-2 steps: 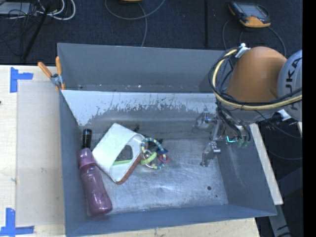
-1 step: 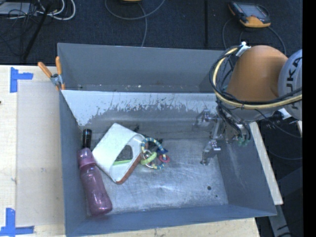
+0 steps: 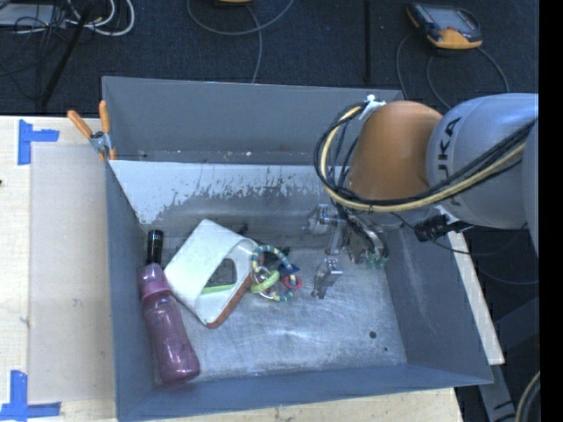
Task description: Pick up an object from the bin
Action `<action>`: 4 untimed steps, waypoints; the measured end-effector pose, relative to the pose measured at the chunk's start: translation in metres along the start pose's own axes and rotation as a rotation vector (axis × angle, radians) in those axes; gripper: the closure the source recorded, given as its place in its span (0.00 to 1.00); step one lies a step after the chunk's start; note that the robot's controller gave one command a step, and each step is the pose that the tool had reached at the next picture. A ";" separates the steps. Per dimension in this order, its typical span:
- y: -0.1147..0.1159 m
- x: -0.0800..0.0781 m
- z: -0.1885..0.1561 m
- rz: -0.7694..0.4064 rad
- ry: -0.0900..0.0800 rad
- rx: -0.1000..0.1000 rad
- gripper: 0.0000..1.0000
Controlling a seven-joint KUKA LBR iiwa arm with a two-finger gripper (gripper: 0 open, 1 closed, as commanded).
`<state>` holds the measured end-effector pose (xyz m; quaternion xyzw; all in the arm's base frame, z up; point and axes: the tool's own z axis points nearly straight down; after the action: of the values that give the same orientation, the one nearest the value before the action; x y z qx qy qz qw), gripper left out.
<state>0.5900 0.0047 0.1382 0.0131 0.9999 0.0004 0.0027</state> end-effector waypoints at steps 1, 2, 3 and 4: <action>0.026 -0.008 0.002 -0.186 0.010 0.000 0.00; 0.041 -0.028 0.002 -0.170 0.002 0.000 0.00; 0.048 -0.024 0.068 -0.160 -0.003 -0.001 0.00; 0.047 -0.029 0.064 -0.165 -0.009 -0.001 1.00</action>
Offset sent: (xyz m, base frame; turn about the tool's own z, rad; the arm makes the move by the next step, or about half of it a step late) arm 0.0297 0.0418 -0.0041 -0.1696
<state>0.6210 0.0506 0.0743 -0.0696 0.9976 0.0007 0.0071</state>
